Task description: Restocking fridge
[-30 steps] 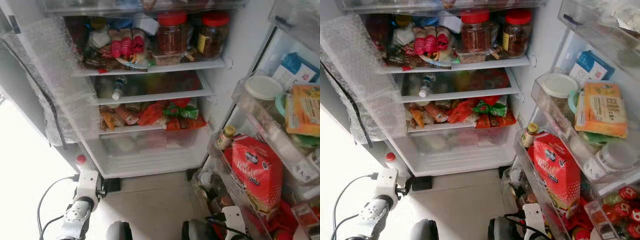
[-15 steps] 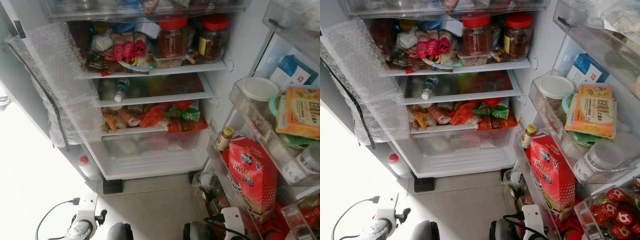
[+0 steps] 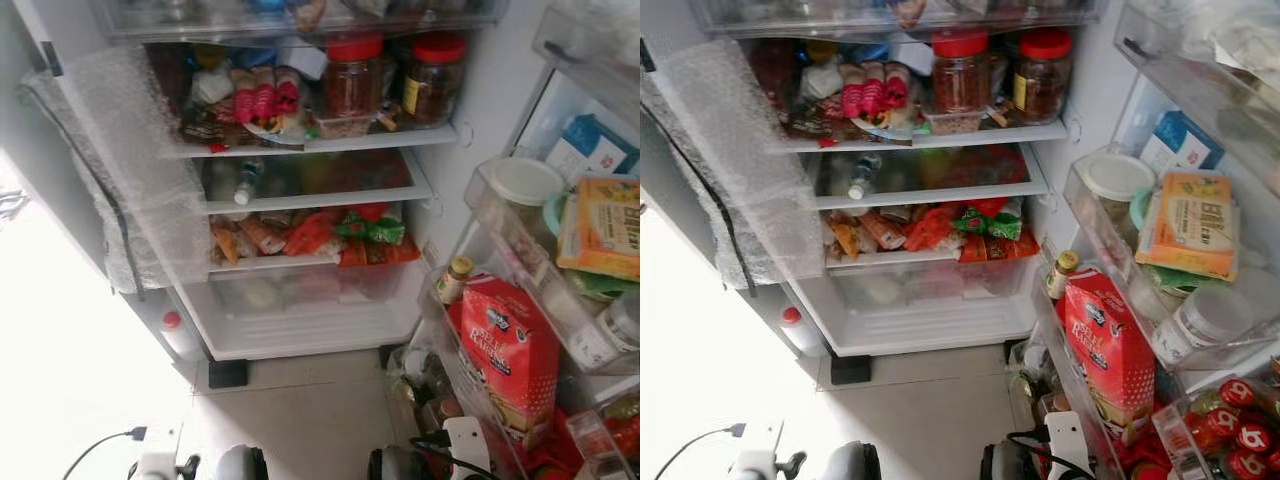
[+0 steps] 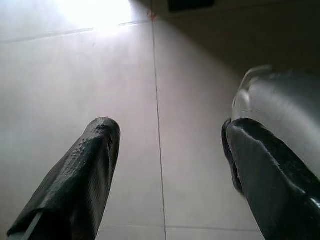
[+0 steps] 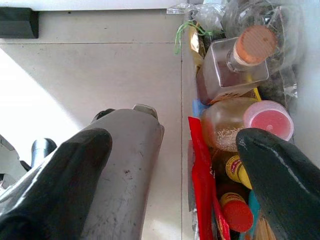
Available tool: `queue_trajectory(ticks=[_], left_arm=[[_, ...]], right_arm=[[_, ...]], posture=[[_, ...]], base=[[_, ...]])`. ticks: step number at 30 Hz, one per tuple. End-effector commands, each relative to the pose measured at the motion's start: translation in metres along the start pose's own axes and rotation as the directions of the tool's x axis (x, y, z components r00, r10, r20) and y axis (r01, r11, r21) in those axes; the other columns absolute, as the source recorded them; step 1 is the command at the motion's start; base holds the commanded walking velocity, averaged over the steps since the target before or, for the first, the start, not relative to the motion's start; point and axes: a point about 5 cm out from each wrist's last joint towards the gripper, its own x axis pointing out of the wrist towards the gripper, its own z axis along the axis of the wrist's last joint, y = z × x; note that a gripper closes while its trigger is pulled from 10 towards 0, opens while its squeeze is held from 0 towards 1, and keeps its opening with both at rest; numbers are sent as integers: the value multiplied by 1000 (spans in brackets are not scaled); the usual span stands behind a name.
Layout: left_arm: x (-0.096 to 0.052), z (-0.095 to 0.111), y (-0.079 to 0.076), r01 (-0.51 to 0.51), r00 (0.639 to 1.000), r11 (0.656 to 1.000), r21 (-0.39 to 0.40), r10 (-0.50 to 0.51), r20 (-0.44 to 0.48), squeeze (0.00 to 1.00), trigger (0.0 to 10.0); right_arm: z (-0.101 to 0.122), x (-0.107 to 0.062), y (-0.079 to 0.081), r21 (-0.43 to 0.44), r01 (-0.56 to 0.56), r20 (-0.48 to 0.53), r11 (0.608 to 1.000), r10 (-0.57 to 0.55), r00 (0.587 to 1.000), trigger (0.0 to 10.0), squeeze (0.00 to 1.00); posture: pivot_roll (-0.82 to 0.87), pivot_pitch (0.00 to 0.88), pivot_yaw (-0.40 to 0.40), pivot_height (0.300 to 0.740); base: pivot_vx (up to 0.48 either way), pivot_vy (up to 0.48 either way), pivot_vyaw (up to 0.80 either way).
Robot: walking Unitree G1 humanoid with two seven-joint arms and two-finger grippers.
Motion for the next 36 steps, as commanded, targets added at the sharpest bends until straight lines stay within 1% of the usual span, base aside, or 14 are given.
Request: queue_trajectory(ticks=[1, 3, 5, 12, 36], left_arm=[[-2, -10, 3, -4, 999, 1000, -5, 3, -39, 0, 10000], [-3, -15, 0, 1, 998, 1000, -2, -2, -56, 0, 10000], [-3, -16, -2, 4, 998, 1000, 0, -4, -60, 0, 10000], [-2, -13, -6, 12, 998, 1000, -2, -13, -58, 0, 10000], [-2, -14, -4, 9, 998, 1000, -7, -9, -62, 0, 10000]], right_arm=[[-17, -3, 4, 6, -11, -67, 1000, 11, 998, 10000, 0], [-17, -3, 4, 3, -12, -68, 1000, 12, 998, 10000, 0], [-17, -3, 4, -2, -14, -68, 1000, 14, 998, 10000, 0], [-16, -3, 4, -1, -16, -65, 1000, 16, 998, 10000, 0], [-16, -3, 3, 13, -14, -62, 1000, 15, 998, 10000, 0]], posture=[[-141, 54, -8, 648], [-141, 50, -8, 648], [-141, 50, -8, 648], [-145, 56, -8, 648], [-146, 67, -9, 648]], base=[[0, 315, 0], [0, 319, 0], [0, 319, 0], [0, 318, 0], [0, 316, 0]])
